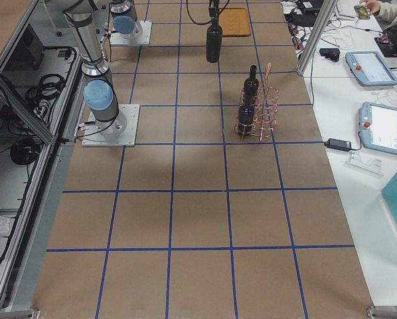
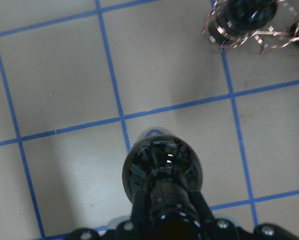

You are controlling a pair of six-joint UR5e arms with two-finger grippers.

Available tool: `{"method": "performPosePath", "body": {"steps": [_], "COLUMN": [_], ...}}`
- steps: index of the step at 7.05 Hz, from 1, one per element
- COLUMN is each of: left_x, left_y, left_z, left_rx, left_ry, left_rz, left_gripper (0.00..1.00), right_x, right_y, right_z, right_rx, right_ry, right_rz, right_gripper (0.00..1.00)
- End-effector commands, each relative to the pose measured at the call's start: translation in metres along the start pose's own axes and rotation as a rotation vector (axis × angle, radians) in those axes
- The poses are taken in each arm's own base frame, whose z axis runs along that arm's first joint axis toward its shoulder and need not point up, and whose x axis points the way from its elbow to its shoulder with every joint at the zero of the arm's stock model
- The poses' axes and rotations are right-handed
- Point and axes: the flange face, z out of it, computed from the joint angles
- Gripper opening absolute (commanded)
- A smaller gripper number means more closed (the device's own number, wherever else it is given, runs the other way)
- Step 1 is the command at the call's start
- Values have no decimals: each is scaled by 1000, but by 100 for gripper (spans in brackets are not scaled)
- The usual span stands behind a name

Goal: Take wine from basket and place on tray
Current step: 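Carry the bottle toward the table center and stand it upright, releasing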

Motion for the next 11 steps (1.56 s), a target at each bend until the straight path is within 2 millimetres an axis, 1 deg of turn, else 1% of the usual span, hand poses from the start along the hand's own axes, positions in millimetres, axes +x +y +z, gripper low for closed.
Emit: {"method": "performPosePath", "body": {"steps": [1,2,3,4,5,6,7,8,9,10,11], "left_x": [0,0,0,0,0,0,0,0,0,0,0], "left_y": [0,0,0,0,0,0,0,-1,-1,-1,-1], "left_z": [-1,-1,-1,-1,-1,-1,-1,1,1,1,1], "left_rx": [1,1,1,1,1,1,1,-2,-2,-2,-2], "left_ry": [0,0,0,0,0,0,0,2,2,0,0], "left_rz": [0,0,0,0,0,0,-2,-3,-3,-3,-3], "left_gripper": [100,100,100,100,100,100,100,100,100,100,100], "right_x": [-88,-108,-118,-122,-121,-121,-121,-120,-119,-118,-118], "right_y": [41,43,32,36,36,37,38,39,39,39,39], "right_z": [65,92,113,122,124,133,140,144,146,146,142], "right_rx": [35,36,50,42,39,28,19,12,14,14,12], "right_ry": [33,31,13,17,22,28,34,40,50,51,42], "right_rz": [-31,-30,-35,-21,-9,-10,-16,-12,-28,-58,-67], "right_gripper": [12,12,14,14,15,22,25,32,61,86,100]}}
